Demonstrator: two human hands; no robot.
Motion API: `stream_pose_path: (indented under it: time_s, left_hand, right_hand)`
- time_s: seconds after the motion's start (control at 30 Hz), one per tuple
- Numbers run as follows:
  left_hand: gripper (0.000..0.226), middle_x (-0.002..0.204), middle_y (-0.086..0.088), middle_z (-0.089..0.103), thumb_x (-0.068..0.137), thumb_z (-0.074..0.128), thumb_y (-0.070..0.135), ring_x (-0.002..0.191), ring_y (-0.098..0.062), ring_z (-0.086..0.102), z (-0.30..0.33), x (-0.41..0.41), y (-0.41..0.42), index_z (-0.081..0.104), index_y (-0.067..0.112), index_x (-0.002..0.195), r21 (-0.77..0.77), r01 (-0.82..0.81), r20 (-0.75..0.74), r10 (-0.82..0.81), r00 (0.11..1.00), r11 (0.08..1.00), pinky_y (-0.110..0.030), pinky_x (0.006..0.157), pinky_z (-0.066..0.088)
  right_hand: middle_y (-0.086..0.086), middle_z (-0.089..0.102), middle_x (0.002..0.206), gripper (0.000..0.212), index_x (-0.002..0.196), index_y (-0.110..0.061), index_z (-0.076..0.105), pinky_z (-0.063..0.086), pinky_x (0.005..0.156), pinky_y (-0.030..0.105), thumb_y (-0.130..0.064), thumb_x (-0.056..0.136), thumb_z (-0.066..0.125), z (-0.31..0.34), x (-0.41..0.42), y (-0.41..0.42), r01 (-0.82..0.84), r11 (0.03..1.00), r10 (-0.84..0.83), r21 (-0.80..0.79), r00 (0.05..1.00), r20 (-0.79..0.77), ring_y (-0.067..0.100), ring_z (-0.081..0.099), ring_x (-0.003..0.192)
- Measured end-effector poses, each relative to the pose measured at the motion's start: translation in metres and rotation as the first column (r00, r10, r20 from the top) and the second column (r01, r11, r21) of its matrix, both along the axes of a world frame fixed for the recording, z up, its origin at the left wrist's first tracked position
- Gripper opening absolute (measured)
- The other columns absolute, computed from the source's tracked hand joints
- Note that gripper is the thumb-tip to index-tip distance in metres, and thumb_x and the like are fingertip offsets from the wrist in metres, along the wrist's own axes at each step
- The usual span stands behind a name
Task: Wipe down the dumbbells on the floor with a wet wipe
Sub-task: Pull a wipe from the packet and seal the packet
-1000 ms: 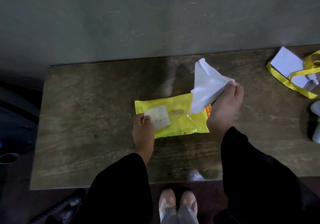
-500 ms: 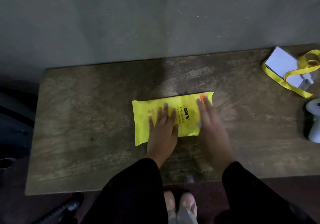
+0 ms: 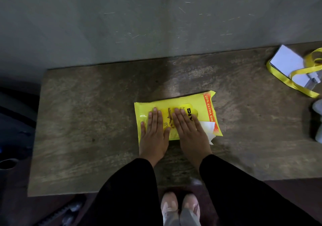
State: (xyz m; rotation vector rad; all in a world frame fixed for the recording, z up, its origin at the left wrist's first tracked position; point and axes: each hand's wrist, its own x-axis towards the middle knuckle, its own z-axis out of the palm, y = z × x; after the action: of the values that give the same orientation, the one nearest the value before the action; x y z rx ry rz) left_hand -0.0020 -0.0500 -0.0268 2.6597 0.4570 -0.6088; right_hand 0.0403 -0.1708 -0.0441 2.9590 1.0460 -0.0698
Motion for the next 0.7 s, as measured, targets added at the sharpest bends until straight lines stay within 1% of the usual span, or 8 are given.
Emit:
stream_pose_path:
  time_s: [0.2,0.3,0.47,0.57,0.6,0.63,0.67,0.7]
  left_hand:
    - [0.076,0.138,0.006,-0.038,0.070,-0.023,0.063,0.129,-0.011,-0.034,-0.002,-0.001,0.001,-0.031,0.017,0.130,-0.003,0.001,-0.004,-0.001,1.000,1.000,-0.034,0.107,-0.018]
    - [0.075,0.139,0.006,-0.037,0.067,-0.020,0.056,0.130,-0.011,-0.033,-0.001,-0.002,-0.001,-0.030,0.017,0.131,-0.026,-0.023,0.020,0.024,1.000,0.999,-0.034,0.107,-0.018]
    - [0.075,0.139,0.006,-0.038,0.066,-0.019,0.054,0.130,-0.009,-0.033,-0.003,-0.003,-0.001,-0.031,0.018,0.131,0.002,-0.002,0.043,0.002,0.999,1.000,-0.035,0.107,-0.018]
    - [0.075,0.143,0.003,-0.034,0.070,-0.015,0.054,0.132,-0.014,-0.031,-0.005,-0.005,-0.001,-0.027,0.016,0.134,0.002,-0.003,0.037,0.002,0.999,1.000,-0.036,0.108,-0.017]
    - [0.077,0.148,-0.001,-0.025,0.075,-0.009,0.053,0.136,-0.018,-0.024,-0.006,-0.006,-0.001,-0.020,0.013,0.139,0.032,0.003,0.061,-0.005,0.998,0.999,-0.038,0.109,-0.011]
    - [0.078,0.155,-0.007,-0.007,0.082,0.003,0.051,0.139,-0.022,-0.008,-0.006,-0.007,-0.001,-0.005,0.006,0.145,0.080,0.006,0.095,-0.013,0.995,0.997,-0.043,0.110,0.000]
    - [0.075,0.155,-0.013,0.018,0.087,0.016,0.046,0.139,-0.025,0.012,-0.006,-0.007,-0.001,0.014,0.001,0.146,0.104,0.001,0.117,-0.014,0.993,0.995,-0.047,0.107,0.014]
    - [0.068,0.148,-0.015,0.036,0.088,0.026,0.042,0.135,-0.025,0.029,-0.008,-0.007,-0.002,0.028,0.000,0.142,0.116,0.011,0.121,-0.025,0.992,0.993,-0.049,0.101,0.024]
  right_hand:
    - [0.011,0.043,0.144,0.058,0.138,-0.004,0.030,0.003,0.114,0.039,-0.010,0.080,0.026,-0.006,-0.007,-0.012,0.121,0.993,-0.120,-0.007,0.989,0.087,0.022,0.027,0.134]
    - [0.012,0.044,0.143,0.058,0.138,-0.003,0.031,0.003,0.114,0.040,-0.009,0.080,0.027,-0.008,-0.007,-0.014,0.161,0.987,-0.160,0.006,0.979,0.125,0.022,0.028,0.133]
    - [0.011,0.044,0.144,0.058,0.139,-0.004,0.037,0.006,0.113,0.041,-0.010,0.082,0.027,-0.005,-0.012,-0.012,0.251,0.968,-0.249,-0.002,0.963,0.104,0.023,0.037,0.134]
    - [0.013,0.041,0.145,0.059,0.139,-0.001,0.039,0.005,0.113,0.041,-0.009,0.082,0.024,-0.005,-0.016,-0.012,0.290,0.957,-0.289,0.000,0.955,0.067,0.024,0.030,0.136]
    - [0.014,0.041,0.145,0.060,0.138,-0.001,0.040,0.004,0.113,0.041,-0.009,0.082,0.023,-0.006,-0.016,-0.011,0.300,0.954,-0.300,-0.001,0.953,0.051,0.025,0.030,0.136]
    - [0.016,0.042,0.144,0.060,0.138,0.000,0.041,0.004,0.113,0.040,-0.009,0.081,0.023,-0.006,-0.015,-0.010,0.308,0.951,-0.308,-0.007,0.951,0.035,0.027,0.033,0.136]
    - [0.017,0.043,0.143,0.060,0.137,0.001,0.043,0.003,0.113,0.039,-0.009,0.081,0.023,-0.007,-0.015,-0.010,0.315,0.949,-0.314,-0.013,0.949,0.020,0.029,0.038,0.134]
    - [0.018,0.044,0.142,0.059,0.135,0.002,0.044,0.002,0.113,0.038,-0.009,0.081,0.023,-0.008,-0.015,-0.010,0.318,0.948,-0.318,-0.015,0.948,0.001,0.029,0.043,0.132]
